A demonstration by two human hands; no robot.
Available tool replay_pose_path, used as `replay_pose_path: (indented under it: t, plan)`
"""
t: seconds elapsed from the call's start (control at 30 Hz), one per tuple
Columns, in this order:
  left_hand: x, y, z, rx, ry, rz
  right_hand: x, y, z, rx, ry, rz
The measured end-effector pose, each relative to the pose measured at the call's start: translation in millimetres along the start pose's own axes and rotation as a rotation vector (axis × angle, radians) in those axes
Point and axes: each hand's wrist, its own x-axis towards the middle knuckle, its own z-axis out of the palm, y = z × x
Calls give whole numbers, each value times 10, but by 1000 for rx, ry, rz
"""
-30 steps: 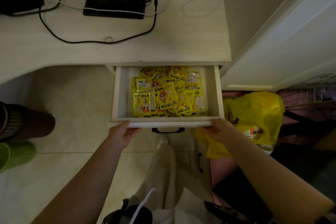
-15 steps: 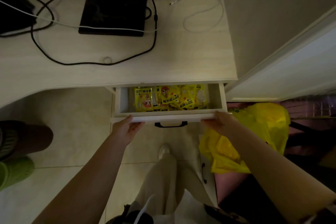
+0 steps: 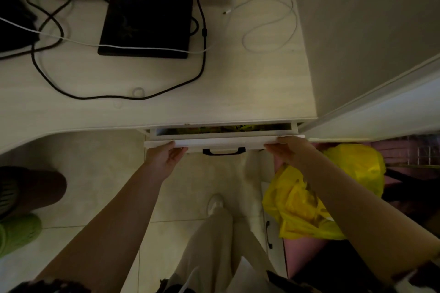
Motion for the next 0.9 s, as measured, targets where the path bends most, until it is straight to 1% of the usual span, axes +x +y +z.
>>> replay_pose_path:
  t: [0.2,0.4,0.6,0.77,0.9]
  plan:
    - [115,125,126,12,-4,45,79,-145,120,-46,-11,-59]
    - [153,219,221,-15,-43,22,143,-233,177,-81,-26,-66]
    - [133,246,155,17,-38,7,60,-241,213,-41,-4,-88]
    - [-35,202,95,165,-43,48,-83,-160,201,-44,17,-140]
    - [-232,136,32,202,-78,88,-221,-27,151,-101,35,-169]
